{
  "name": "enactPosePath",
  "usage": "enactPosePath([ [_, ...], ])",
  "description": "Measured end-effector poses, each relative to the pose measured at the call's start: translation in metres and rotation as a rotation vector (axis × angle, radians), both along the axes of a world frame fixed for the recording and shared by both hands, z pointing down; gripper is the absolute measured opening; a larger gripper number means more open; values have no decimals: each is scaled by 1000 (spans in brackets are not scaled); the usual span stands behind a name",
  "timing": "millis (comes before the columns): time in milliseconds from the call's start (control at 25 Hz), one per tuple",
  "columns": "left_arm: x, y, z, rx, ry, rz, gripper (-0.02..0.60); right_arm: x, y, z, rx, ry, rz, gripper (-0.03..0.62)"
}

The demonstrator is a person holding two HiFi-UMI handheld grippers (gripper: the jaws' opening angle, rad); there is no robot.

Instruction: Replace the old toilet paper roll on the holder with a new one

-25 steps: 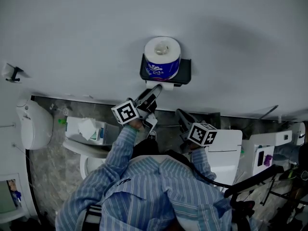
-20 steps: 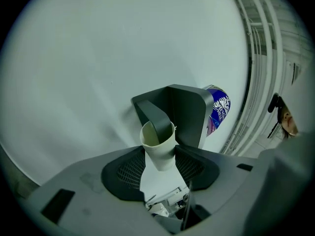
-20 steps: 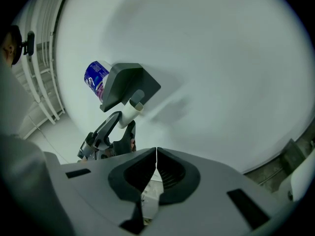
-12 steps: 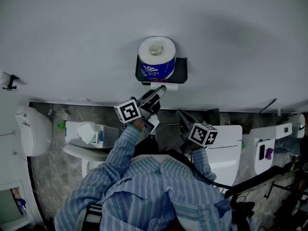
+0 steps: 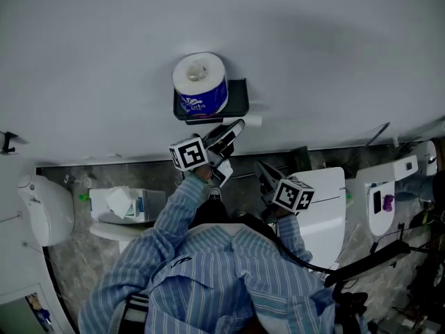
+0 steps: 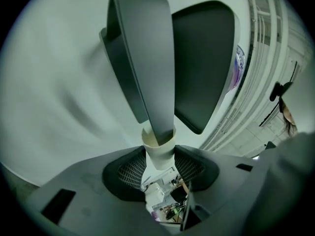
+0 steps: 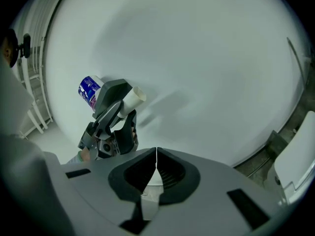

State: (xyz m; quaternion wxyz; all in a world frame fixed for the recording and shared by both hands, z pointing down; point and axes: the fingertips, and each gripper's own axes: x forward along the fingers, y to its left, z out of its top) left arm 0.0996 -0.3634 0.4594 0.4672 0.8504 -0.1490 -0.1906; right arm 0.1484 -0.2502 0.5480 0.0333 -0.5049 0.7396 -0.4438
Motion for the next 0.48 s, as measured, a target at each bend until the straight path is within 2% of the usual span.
enactPosePath([
  [240,34,6,1,17,-36,70,181,17,8,0,-6,3,46,6],
  [480,46,24,13,125,-198,111,181,21,6,-4,12,2,47,6],
])
